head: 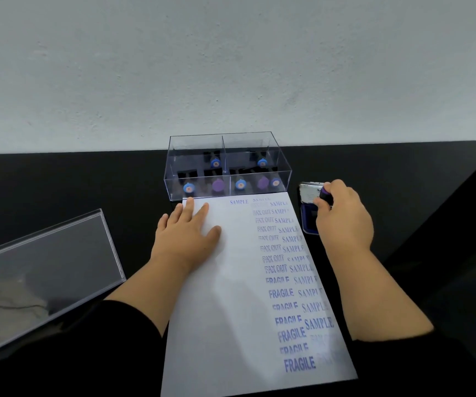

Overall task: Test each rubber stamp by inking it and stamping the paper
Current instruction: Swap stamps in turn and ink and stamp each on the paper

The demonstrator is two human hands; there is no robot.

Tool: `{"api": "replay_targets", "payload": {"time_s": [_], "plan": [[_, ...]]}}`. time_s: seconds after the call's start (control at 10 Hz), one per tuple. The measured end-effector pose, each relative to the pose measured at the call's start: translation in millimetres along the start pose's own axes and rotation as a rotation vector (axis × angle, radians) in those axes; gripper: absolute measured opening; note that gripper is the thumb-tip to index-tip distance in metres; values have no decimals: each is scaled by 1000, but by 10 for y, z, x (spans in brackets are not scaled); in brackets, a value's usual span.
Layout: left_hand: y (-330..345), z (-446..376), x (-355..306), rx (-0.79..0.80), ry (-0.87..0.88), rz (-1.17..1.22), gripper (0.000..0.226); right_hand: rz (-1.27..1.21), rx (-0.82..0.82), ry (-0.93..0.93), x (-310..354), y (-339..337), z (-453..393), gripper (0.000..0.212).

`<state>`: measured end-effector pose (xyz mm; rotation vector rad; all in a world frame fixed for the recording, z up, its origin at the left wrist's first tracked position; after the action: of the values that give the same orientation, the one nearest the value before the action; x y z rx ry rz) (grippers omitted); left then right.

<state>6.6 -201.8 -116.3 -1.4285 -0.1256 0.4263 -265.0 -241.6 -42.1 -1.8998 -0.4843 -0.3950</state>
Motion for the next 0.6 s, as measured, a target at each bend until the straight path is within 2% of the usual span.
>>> {"api": "replay_targets", "payload": {"time_s": [0.6], "plan": [[-27, 17, -14, -2, -2, 4, 59, -47, 4, -15, -31, 51, -195, 16]]}}
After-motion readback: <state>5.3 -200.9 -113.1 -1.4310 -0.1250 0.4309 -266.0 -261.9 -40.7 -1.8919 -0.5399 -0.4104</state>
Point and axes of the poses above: each hand's wrist, its own z-axis away from the middle knuckle, its own y-axis out of the palm, x = y × z, the point moved 9 cm from there along -z, towards the middle knuckle, and after that the axes turned 8 degrees about -y, right-handed, at the moved point
